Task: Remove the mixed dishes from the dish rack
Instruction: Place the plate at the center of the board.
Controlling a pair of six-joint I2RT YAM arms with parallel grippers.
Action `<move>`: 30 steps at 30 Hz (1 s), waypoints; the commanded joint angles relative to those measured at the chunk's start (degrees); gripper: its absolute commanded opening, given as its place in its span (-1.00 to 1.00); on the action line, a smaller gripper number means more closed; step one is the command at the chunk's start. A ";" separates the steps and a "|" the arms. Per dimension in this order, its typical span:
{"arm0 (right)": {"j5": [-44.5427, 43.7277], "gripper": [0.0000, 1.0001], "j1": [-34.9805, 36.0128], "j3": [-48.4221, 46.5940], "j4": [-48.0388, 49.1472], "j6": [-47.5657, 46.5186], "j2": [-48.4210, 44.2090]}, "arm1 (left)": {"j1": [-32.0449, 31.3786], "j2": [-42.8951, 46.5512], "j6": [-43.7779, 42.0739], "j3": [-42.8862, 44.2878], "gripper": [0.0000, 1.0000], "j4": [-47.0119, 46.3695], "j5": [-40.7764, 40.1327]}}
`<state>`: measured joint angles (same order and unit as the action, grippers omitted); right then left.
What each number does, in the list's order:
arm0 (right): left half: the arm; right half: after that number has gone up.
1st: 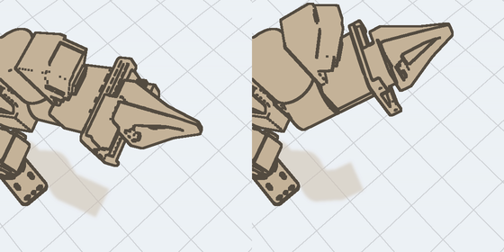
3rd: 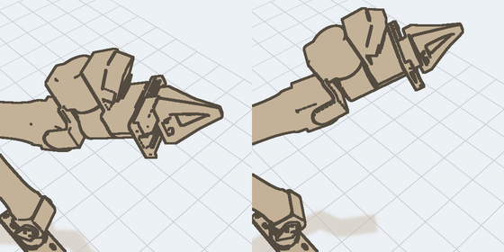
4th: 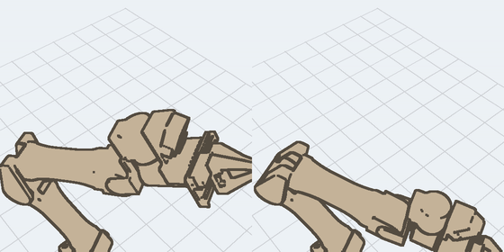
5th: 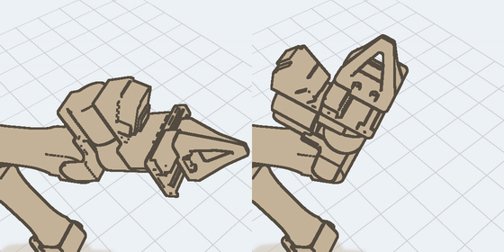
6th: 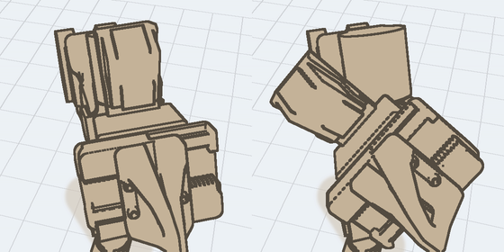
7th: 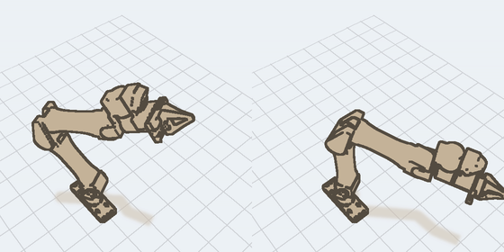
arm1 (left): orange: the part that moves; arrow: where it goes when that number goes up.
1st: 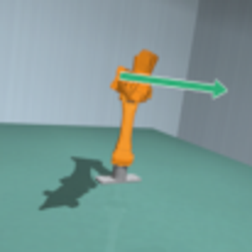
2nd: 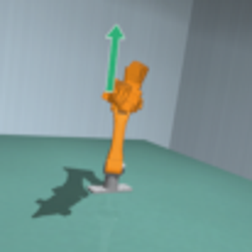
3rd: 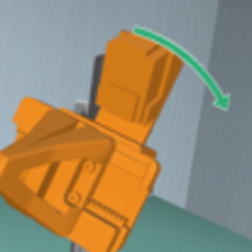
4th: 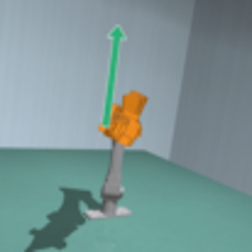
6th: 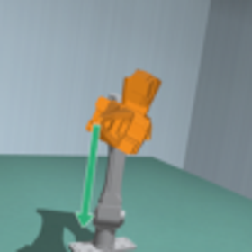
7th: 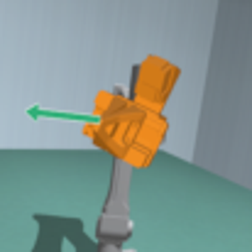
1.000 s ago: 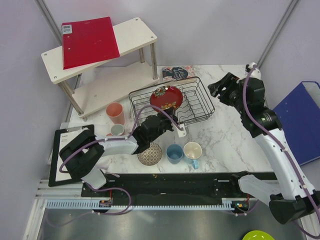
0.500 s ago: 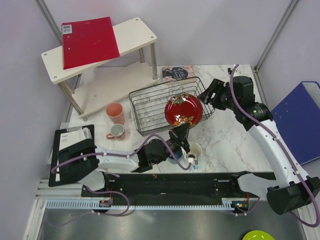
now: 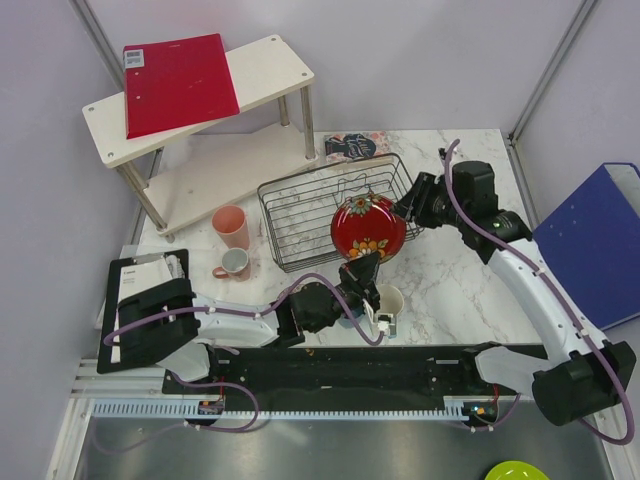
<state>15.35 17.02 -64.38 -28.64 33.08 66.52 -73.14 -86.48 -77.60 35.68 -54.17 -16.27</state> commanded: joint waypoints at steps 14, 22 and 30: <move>8.90 -0.93 -0.05 6.54 5.09 -2.93 0.80 | -0.86 3.68 1.14 0.27 -0.96 -5.68 3.26; 4.69 -1.00 -0.05 6.64 5.70 -1.80 -3.05 | -0.77 3.77 2.19 0.44 -0.43 -8.22 -0.77; -3.81 -1.00 -0.32 1.28 6.06 1.98 -5.26 | 1.07 -0.44 6.22 5.43 0.99 -13.68 -15.35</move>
<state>17.82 16.86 -58.50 -24.95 32.12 63.46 -73.45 -85.82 -73.93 35.83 -60.12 -21.93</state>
